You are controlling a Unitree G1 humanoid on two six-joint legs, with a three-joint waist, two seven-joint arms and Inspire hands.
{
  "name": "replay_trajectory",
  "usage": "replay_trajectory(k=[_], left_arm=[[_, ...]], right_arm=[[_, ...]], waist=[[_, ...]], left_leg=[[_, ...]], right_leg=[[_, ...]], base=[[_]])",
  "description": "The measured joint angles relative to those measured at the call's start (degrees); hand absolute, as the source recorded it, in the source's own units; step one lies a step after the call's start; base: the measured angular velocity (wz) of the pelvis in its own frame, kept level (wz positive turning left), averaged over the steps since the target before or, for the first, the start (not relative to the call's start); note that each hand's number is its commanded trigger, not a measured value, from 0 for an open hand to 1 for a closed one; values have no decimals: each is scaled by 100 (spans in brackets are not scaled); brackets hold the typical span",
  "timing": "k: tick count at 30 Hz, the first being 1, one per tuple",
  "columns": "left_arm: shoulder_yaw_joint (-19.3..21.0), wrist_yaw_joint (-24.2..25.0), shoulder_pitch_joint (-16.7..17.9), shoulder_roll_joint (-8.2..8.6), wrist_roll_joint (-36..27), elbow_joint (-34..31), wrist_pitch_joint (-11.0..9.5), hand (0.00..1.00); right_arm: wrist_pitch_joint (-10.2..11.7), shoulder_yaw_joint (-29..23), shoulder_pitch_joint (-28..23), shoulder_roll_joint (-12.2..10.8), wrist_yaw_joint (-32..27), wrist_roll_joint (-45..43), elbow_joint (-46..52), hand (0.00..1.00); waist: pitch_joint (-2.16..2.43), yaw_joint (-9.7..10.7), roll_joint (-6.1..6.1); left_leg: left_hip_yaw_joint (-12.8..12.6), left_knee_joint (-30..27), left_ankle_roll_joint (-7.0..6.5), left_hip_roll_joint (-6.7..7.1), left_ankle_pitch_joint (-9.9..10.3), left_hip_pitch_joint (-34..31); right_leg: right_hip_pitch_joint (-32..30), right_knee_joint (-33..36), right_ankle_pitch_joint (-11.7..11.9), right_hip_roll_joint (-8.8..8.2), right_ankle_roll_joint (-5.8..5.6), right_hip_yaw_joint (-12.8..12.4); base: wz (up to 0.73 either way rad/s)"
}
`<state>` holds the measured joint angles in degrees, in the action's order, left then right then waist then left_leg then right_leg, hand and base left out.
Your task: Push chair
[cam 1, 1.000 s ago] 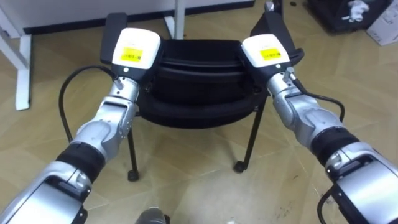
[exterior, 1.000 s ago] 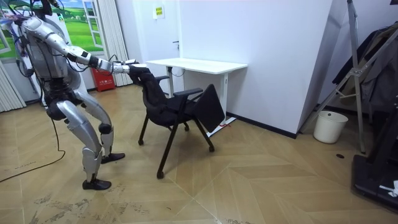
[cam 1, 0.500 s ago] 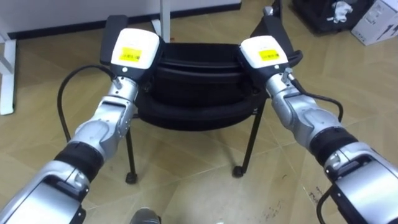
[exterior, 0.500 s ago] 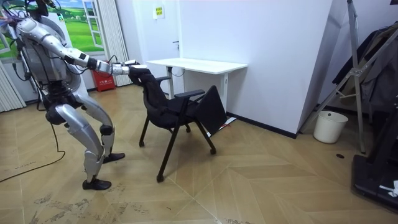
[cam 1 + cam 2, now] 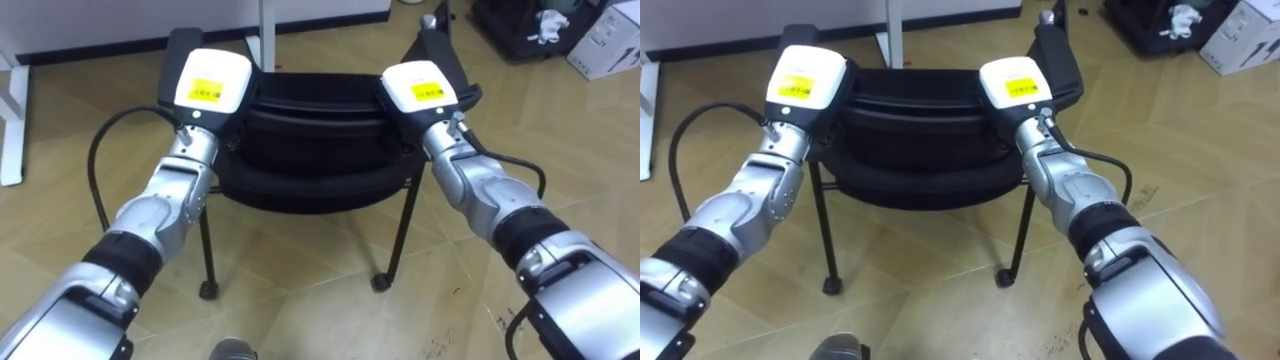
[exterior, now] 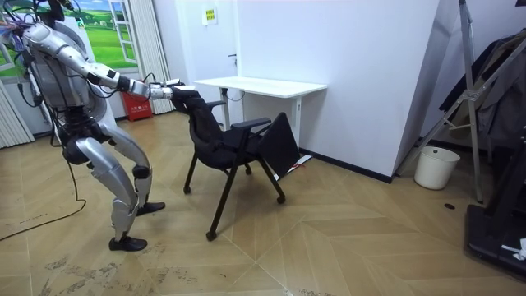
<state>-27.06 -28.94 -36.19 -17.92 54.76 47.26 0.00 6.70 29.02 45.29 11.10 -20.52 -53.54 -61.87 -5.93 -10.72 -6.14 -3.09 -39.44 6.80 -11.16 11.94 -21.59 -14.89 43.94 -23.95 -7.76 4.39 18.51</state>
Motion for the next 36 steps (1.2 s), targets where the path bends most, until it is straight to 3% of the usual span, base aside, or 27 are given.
replay_trajectory(k=[9,24,27,33,36], left_arm=[[4,1,196,-49,-22,-104,32,100],[40,20,277,-84,-22,-144,37,100],[98,23,327,-87,-3,-206,45,100],[261,36,602,-95,5,-455,126,100],[337,36,773,-76,29,-572,189,100]], right_arm=[[-61,247,-48,-31,12,154,9,100],[-158,384,-51,-110,37,223,12,100],[-173,387,-49,-115,18,209,28,100],[-294,494,-50,-116,81,163,228,100],[-334,598,-53,-122,161,170,264,100]], waist=[[4,-62,2],[17,-92,23],[24,-195,34],[58,-389,73],[115,-483,99]], left_leg=[[8,2,4,1,6,163],[251,158,35,90,-13,279],[251,196,41,91,-18,302],[250,282,42,123,-19,320],[333,303,42,176,-19,342]], right_leg=[[181,-16,-76,1,27,25],[399,-228,-77,26,28,183],[402,-292,-77,36,28,193],[488,-351,-90,-20,6,318],[597,-420,-116,-61,-27,464]], base=[[1],[3],[0],[2],[17]])
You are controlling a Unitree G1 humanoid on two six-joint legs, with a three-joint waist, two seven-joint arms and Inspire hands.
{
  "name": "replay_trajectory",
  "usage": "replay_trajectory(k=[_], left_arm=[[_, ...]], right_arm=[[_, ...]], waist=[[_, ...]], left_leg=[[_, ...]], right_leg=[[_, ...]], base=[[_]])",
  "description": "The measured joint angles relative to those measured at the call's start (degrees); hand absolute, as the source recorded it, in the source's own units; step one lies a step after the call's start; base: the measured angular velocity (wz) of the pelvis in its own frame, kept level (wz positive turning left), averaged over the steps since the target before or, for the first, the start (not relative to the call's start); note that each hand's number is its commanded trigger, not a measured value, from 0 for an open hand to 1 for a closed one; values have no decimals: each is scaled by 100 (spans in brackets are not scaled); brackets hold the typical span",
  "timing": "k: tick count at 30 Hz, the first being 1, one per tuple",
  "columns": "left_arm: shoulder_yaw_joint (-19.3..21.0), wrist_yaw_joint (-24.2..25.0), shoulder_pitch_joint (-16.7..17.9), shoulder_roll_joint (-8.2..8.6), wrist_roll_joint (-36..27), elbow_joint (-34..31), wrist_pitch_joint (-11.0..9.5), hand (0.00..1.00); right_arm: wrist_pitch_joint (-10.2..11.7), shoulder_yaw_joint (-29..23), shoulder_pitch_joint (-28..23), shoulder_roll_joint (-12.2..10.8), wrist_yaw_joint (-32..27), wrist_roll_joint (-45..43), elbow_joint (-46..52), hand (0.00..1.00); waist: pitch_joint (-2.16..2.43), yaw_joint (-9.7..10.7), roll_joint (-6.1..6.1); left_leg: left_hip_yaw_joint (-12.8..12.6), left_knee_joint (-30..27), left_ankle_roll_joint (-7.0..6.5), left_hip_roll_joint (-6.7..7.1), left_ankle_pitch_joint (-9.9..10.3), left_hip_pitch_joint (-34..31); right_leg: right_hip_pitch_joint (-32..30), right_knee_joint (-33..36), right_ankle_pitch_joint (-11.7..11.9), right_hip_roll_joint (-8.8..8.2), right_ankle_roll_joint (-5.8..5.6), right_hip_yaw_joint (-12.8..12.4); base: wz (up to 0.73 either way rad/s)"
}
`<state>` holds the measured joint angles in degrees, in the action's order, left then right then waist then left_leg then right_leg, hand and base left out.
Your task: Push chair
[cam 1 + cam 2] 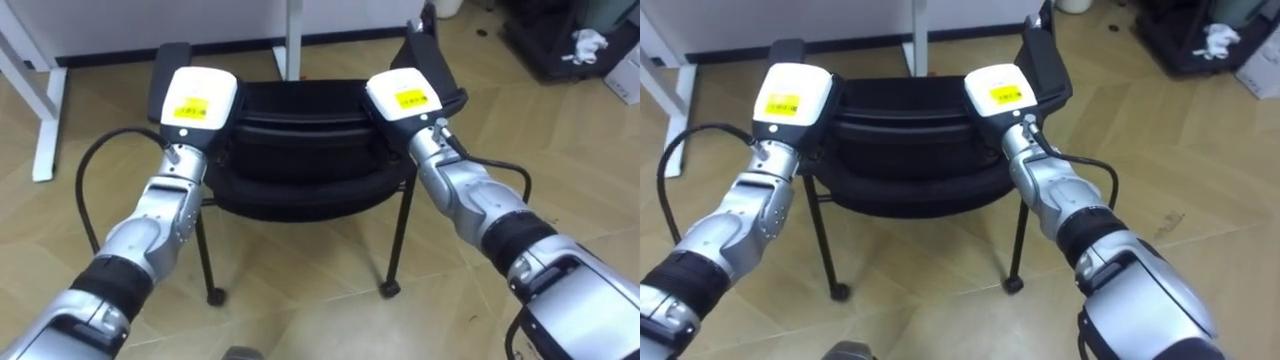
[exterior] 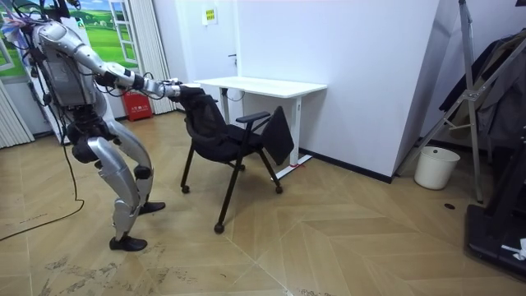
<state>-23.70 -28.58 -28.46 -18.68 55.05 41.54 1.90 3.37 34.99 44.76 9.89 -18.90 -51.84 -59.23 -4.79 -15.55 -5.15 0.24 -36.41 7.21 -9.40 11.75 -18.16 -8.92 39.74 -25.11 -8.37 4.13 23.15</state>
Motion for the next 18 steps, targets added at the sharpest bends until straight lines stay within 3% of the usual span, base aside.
replay_trajectory(k=[6,11,18], left_arm=[[36,0,26,-8,21,-47,16,100],[52,-1,85,-29,23,-61,16,100],[111,-3,240,-82,81,-217,35,100]], right_arm=[[-13,43,1,-26,26,4,0,100],[-10,48,-2,-51,35,8,-42,100],[5,64,-4,-100,90,8,-86,100]], waist=[[16,-244,20],[15,-404,19],[11,-589,-19]], left_leg=[[78,76,0,65,0,31],[202,108,0,206,0,51],[210,99,-13,301,7,78]], right_leg=[[98,-83,-15,-47,-21,120],[201,-108,-68,-162,-116,319],[319,-115,-85,-261,-197,413]], base=[[11],[21],[11]])
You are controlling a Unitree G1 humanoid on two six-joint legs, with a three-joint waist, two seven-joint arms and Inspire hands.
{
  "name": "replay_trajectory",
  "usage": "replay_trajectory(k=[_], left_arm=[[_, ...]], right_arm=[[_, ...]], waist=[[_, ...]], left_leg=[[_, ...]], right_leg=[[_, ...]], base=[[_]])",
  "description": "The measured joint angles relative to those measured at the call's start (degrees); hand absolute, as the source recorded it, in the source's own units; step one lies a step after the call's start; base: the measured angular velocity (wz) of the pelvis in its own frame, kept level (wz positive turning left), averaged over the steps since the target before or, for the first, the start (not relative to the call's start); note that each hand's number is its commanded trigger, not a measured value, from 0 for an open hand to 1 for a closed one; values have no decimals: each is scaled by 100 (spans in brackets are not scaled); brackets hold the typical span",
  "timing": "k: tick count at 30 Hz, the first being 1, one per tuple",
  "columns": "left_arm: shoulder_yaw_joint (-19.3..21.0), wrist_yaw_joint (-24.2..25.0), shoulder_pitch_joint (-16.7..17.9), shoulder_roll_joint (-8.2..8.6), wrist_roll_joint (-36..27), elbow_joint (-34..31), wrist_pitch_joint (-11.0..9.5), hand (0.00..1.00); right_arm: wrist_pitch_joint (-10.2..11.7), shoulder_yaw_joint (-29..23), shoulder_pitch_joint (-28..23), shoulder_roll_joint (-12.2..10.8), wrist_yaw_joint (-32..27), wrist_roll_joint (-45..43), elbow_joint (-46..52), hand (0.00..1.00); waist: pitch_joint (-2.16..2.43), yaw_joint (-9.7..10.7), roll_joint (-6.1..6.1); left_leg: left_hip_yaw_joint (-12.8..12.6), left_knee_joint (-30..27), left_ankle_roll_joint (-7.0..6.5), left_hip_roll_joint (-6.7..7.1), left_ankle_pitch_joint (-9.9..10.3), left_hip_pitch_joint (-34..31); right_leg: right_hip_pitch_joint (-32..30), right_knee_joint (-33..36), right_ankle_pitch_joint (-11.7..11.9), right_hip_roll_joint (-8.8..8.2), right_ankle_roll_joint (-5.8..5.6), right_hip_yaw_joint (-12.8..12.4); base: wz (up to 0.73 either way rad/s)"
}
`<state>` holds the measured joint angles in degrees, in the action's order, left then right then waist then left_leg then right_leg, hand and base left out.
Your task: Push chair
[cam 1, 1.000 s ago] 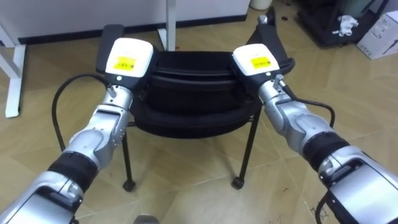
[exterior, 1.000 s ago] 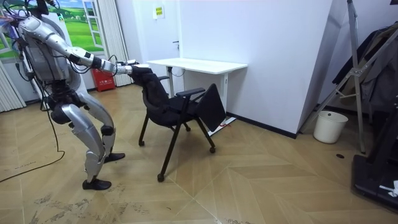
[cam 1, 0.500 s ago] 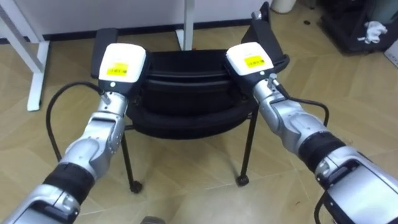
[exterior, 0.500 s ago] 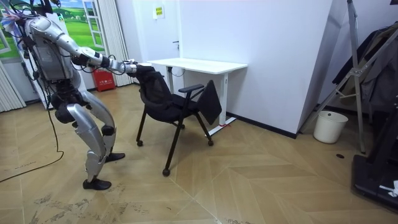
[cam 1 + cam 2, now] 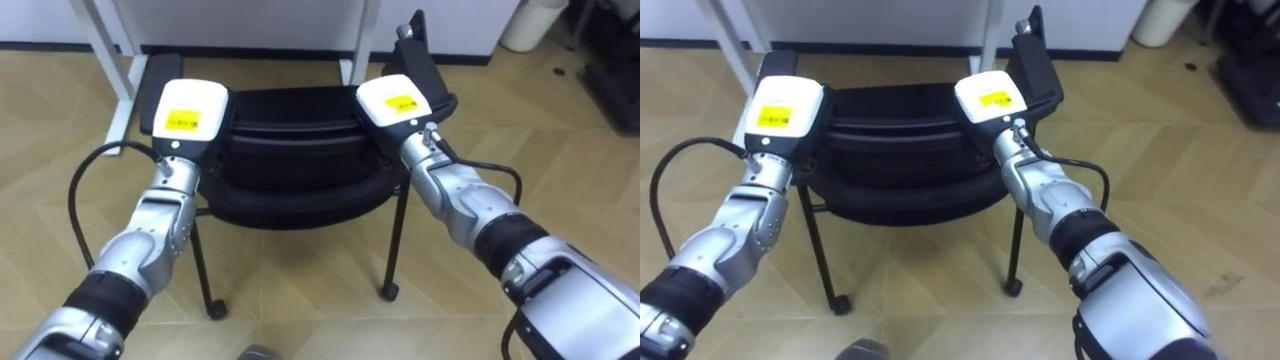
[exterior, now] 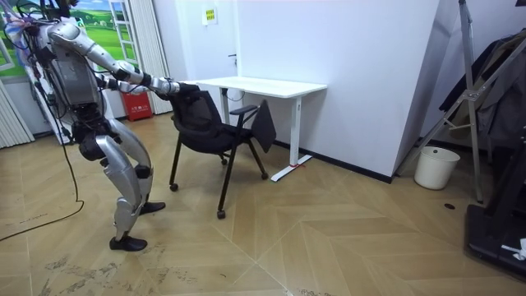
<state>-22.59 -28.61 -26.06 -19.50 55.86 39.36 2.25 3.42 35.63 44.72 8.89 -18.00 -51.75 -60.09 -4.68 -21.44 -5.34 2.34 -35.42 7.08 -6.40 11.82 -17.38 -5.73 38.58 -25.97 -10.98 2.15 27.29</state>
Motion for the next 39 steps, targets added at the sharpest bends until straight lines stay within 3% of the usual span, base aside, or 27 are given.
replay_trajectory(k=[2,6,9,11,16,18,19,20,21,22,23,26,28,32,37,39], left_arm=[[-2,1,16,-44,9,-67,9,100],[-24,-43,103,-136,14,-179,23,100],[-77,-110,107,-180,12,-177,31,100],[-160,-110,110,-175,3,-100,31,100],[-219,-102,119,-163,-5,36,-39,100],[-213,-59,77,-151,-5,11,-75,100],[-212,-60,45,-114,-5,9,-89,100],[-211,-60,34,-78,-4,1,-92,100],[-207,-60,27,-70,-4,-15,-91,100],[-199,-59,-12,-75,-4,-46,-94,100],[-190,-58,-59,-94,-4,-67,-92,100],[-165,3,-225,-100,-4,-52,-99,100],[-117,4,-233,-147,-4,-155,-92,100],[-121,9,-369,-215,2,-217,-76,100],[-128,48,-594,-214,75,-171,-85,100],[-126,52,-598,-214,70,-177,-87,100]], right_arm=[[23,0,0,-5,3,4,1,100],[36,-15,1,-25,26,-3,22,100],[82,-65,-4,-36,122,10,19,100],[121,-110,-78,-41,243,0,16,100],[223,-151,-246,-48,240,2,13,100],[330,-156,-260,56,156,25,59,100],[363,-158,-259,99,94,33,53,100],[373,-170,-258,110,4,37,15,100],[390,-180,-257,128,-28,37,15,100],[435,-215,-256,174,-90,35,50,100],[435,-276,-237,162,-131,34,53,100],[418,-328,-129,186,-194,33,48,100],[419,-328,-65,187,-288,33,48,100],[395,-327,31,184,-424,113,18,100],[394,-332,127,242,-490,232,-3,100],[405,-332,137,257,-504,215,-6,100]], waist=[[-7,-84,-56],[-5,-185,-55],[8,-244,-28],[9,-206,49],[-3,-96,89],[-4,146,67],[-2,192,72],[-7,158,70],[-1,137,81],[-2,77,118],[26,54,120],[8,54,7],[13,41,-41],[11,57,-217],[-2,116,-385],[1,189,-395]], left_leg=[[-23,-11,-1,-15,1,2],[-23,-284,-4,-98,-1,-118],[59,-1043,-53,-201,-34,-416],[186,-1755,-276,-202,-210,-642],[145,-2448,-481,-236,-790,-1049],[54,-2056,-510,38,-651,-1254],[-177,-1488,-512,202,-636,-1264],[-340,-790,-491,347,-650,-1177],[-409,-454,-489,408,-660,-1142],[-389,-89,-588,506,-768,-1111],[-390,-74,-621,544,-813,-1097],[-627,18,-775,569,-803,-1125],[-701,48,-931,571,-910,-1180],[-857,89,-1122,590,-833,-1227],[-977,99,-1239,639,-735,-1276],[-1005,61,-1281,720,-658,-1272]], right_leg=[[-9,3,-2,13,-3,-23],[-11,37,-49,113,5,-47],[14,276,-242,170,61,-49],[205,469,-425,187,61,4],[532,522,-568,225,112,152],[505,526,-577,223,125,195],[454,533,-577,218,122,141],[414,533,-580,210,95,65],[388,534,-582,207,91,52],[320,557,-616,206,90,10],[265,557,-636,201,15,-60],[124,528,-605,124,-159,-217],[12,520,-590,92,-193,-301],[-70,404,-537,-10,-272,-367],[-120,295,-518,-97,-333,-437],[-111,305,-548,-192,-401,-466]], base=[[0],[1],[2],[19],[25],[57],[17],[-6],[-33],[-35],[-25],[-10],[-27],[-18],[-7],[-3]])
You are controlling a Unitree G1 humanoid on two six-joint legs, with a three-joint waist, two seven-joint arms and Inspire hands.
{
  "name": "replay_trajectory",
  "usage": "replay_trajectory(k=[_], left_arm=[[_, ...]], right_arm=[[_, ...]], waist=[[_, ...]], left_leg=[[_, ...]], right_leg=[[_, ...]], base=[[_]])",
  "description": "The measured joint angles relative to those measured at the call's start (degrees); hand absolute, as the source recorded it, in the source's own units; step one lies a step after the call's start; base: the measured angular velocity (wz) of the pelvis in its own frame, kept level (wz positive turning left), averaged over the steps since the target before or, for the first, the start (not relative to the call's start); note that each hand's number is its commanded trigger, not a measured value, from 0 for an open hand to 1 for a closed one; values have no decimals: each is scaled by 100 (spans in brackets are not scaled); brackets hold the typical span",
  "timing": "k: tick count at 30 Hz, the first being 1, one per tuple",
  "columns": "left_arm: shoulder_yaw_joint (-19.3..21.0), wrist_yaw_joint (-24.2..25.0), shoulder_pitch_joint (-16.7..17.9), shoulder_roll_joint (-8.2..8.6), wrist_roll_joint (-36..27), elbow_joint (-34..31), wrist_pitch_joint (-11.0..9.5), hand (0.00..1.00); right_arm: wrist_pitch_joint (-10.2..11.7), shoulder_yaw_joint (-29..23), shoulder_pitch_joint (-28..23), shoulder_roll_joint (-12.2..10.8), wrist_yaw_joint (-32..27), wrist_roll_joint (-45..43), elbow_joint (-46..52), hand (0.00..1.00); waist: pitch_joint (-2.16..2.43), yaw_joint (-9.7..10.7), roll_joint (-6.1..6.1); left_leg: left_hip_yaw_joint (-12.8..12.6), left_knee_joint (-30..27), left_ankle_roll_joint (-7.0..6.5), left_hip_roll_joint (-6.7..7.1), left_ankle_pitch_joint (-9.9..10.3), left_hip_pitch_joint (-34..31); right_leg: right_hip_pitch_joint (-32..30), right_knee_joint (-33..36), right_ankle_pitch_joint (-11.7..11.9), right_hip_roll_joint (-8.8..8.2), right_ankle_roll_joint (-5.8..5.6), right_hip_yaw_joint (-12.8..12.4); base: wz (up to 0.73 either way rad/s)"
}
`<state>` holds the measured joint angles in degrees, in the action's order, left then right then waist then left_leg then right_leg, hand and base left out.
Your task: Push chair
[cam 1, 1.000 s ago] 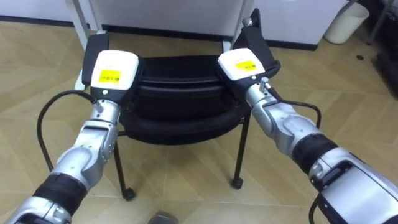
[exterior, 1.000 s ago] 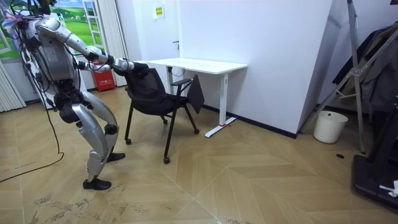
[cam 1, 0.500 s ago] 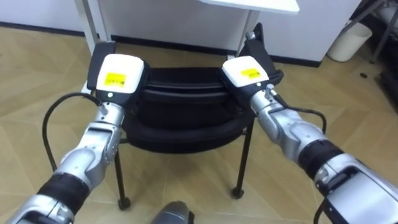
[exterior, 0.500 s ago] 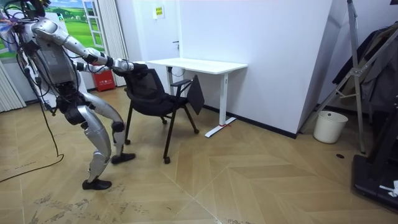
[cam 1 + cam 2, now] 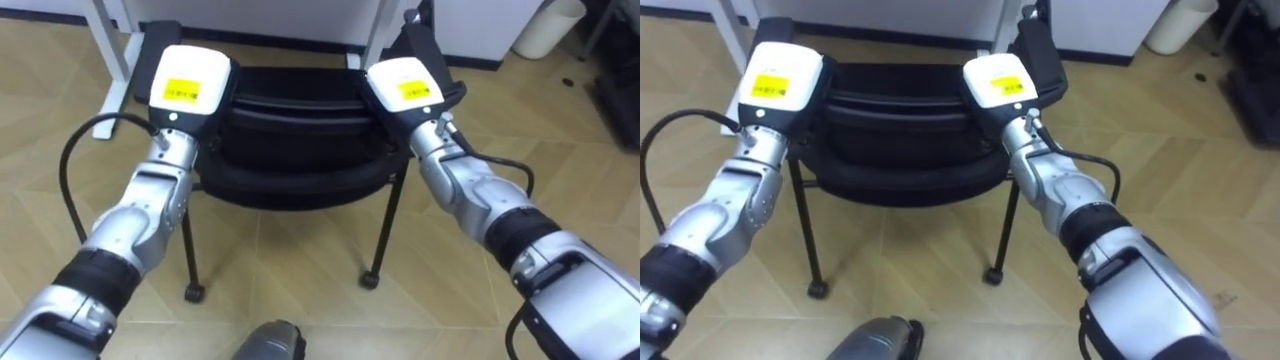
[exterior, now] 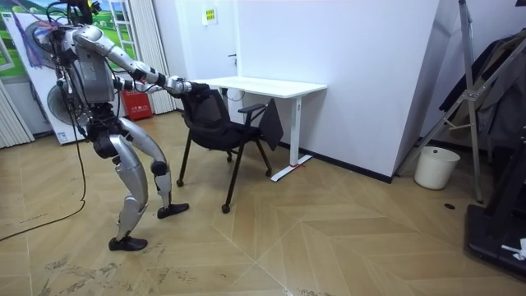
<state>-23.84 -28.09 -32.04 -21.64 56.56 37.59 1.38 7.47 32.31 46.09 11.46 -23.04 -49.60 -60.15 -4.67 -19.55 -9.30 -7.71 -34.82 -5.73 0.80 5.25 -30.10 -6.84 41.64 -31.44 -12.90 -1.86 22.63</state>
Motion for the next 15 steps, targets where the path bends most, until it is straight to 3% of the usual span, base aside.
replay_trajectory(k=[3,4,7,9,12,13,15], left_arm=[[10,40,-34,37,-17,23,-1,100],[2,41,-55,74,-38,71,-3,100],[-46,43,-69,103,-82,174,-63,100],[-45,39,-73,104,-123,228,-109,100],[-103,-9,-154,103,-177,346,-163,100],[-144,-32,-233,124,-203,454,-192,100],[-171,-91,-290,132,-223,530,-215,100]], right_arm=[[-7,-32,3,20,-15,-3,14,100],[-26,-32,2,33,-19,4,16,100],[-39,-31,-53,49,5,2,20,100],[-39,-31,-60,42,10,-16,15,100],[-49,-31,-66,47,-31,4,4,100],[-55,-31,-65,51,-94,8,-32,100],[-85,-32,-64,44,-180,-2,-36,100]], waist=[[-6,54,21],[-50,60,98],[-67,142,263],[-70,215,363],[-84,344,407],[-97,350,446],[-106,341,511]], left_leg=[[-89,-217,-112,108,256,9],[-106,-411,-172,107,415,36],[-104,-725,-268,103,653,104],[28,-790,-268,153,698,110],[457,-747,-266,488,699,104],[665,-701,-263,603,698,107],[939,-621,-238,684,682,103]], right_leg=[[-20,220,-23,-184,-160,-108],[-56,568,24,-253,-158,-133],[-393,1691,580,-519,-161,-259],[-496,1967,879,-507,-128,-293],[-818,2406,1385,-445,-15,-558],[-991,2540,1572,-344,24,-734],[-1345,2477,1511,-142,-27,-851]], base=[[-14],[-14],[6],[22],[19],[0],[3]])
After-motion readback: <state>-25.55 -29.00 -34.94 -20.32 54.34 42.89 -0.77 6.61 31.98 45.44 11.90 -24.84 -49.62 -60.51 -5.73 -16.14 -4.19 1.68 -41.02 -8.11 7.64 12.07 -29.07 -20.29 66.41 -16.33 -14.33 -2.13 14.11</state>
